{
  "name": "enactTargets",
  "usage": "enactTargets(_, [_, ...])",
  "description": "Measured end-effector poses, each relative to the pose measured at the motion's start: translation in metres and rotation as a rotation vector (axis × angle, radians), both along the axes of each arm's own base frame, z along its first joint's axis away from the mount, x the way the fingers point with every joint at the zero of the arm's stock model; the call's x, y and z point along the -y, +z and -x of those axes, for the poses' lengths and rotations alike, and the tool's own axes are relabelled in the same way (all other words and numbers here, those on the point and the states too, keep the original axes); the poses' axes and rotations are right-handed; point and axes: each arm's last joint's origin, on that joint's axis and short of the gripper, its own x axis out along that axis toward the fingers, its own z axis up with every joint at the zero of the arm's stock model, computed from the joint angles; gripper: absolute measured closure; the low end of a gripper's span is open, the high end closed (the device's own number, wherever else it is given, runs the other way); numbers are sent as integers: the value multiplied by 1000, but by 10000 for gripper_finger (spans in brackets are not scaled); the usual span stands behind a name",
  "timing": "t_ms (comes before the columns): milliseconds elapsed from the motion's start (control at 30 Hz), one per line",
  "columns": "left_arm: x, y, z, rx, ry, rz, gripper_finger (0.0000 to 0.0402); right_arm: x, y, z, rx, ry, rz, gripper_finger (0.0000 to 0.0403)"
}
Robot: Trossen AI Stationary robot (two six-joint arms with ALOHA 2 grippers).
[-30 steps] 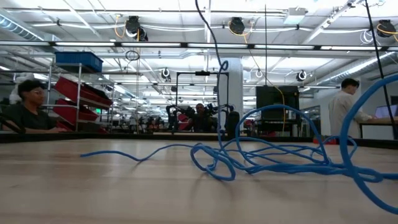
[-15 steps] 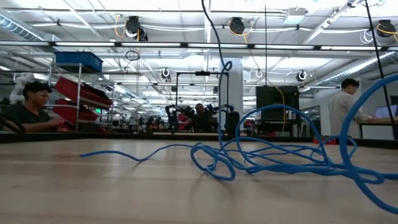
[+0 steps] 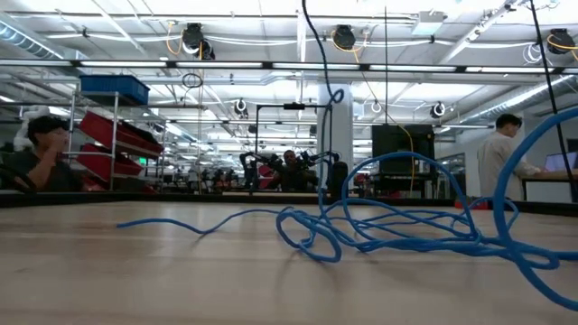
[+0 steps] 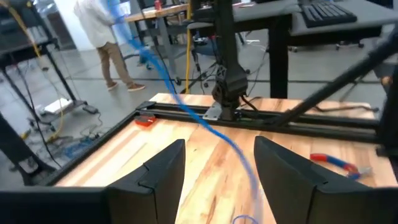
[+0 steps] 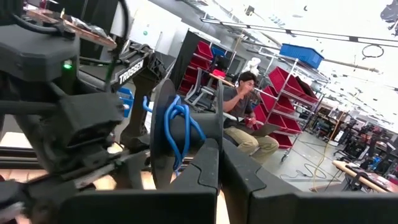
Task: Coil cords
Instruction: Coil the blue wire onto the black spool
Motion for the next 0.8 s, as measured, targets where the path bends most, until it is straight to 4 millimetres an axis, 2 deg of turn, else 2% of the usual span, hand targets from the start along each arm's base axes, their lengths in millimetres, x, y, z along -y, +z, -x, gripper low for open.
enactTargets(100, [-7, 0, -4, 16, 17, 40, 202, 0, 0, 0, 0, 0, 0, 403])
enactTargets(233, [-8, -2, -7, 2, -45, 77, 202, 0, 0, 0, -2, -1, 3, 403])
enactTargets(600, [-14, -3, -11, 0, -47, 83, 205, 0, 0, 0, -1, -1, 5, 403])
enactTargets(800, [-15, -7, -14, -8, -36, 70, 253, 0, 0, 0, -1, 0, 4, 403])
